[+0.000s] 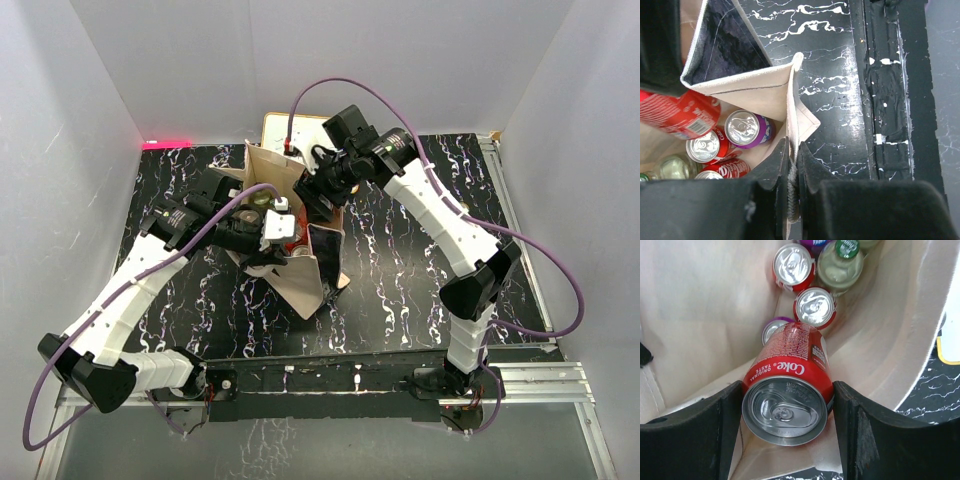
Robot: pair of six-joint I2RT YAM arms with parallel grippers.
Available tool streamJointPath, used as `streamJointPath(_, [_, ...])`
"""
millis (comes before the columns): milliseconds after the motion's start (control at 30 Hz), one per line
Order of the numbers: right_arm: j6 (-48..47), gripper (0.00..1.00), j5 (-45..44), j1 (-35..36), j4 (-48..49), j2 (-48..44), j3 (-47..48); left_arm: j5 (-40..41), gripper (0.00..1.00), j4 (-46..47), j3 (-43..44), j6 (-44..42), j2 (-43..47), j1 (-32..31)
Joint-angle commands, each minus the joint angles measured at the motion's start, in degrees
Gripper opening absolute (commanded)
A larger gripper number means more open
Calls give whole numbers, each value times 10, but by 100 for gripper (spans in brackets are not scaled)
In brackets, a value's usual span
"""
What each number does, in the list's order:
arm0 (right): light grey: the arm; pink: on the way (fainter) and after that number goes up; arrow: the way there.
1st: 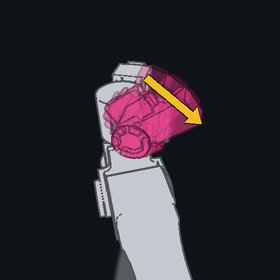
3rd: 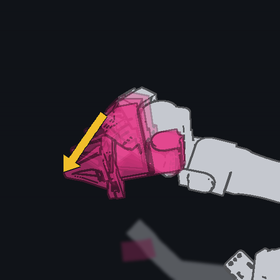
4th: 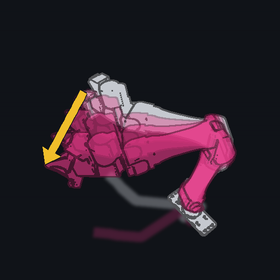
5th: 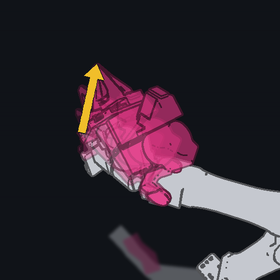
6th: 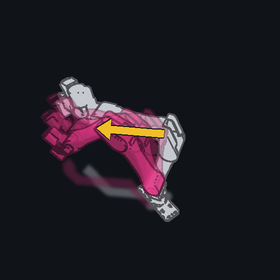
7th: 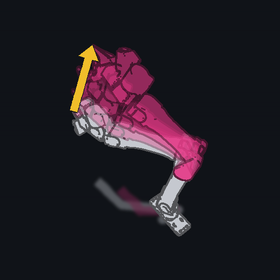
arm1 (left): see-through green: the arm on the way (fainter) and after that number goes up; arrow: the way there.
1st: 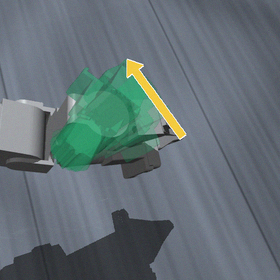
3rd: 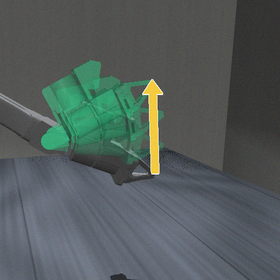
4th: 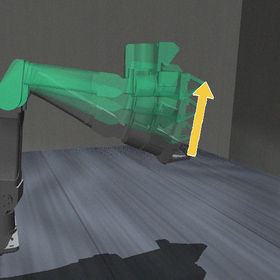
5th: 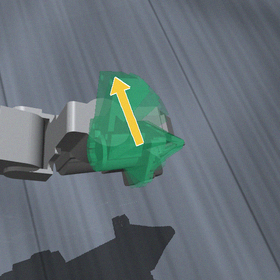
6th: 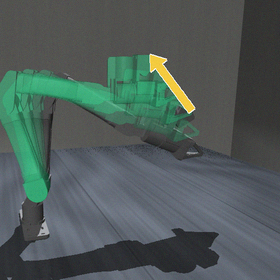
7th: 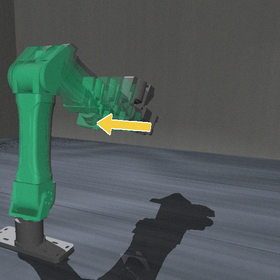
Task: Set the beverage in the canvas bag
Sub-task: Place the drink in the canvas bag.
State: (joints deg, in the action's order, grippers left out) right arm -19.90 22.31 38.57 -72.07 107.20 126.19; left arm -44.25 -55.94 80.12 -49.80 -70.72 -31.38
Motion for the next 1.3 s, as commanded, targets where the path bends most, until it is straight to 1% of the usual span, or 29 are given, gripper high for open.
streamJointPath(0, [-50, 8, 32, 3, -17, -23, 27, -1, 0, -14, 1, -24, 16, -1])
streamJointPath(67, [-63, 8, 44, 2, -36, -24, 22, 3, 0, -15, 4, -27, 16, -2])
streamJointPath(267, [-89, 8, 73, 2, -55, -51, -49, 17, 0, -19, 27, -32, 15, 1])
streamJointPath(367, [-108, 8, 83, 2, -57, -67, -88, 5, 0, -8, 43, -7, 17, 11])
streamJointPath(500, [-130, 8, 91, 2, -58, -68, -103, -30, 0, 6, 61, 32, 18, 44])
streamJointPath(567, [-136, 8, 96, 2, -58, -85, -110, -41, 0, 6, 66, 38, 17, 56])
streamJointPath(900, [-137, 8, 151, 3, -60, -78, -139, -50, 0, -24, 47, 6, 35, 70])
streamJointPath(967, [-135, 8, 147, 8, -59, -67, -133, -54, 0, -27, 47, 0, 37, 73])
streamJointPath(1133, [-99, 8, 125, 11, -52, -16, -100, -97, 0, -32, 46, -13, 33, 89])
streamJointPath(1267, [-90, 8, 90, 32, -27, -12, -117, -100, 0, -33, 43, -16, 38, 95])
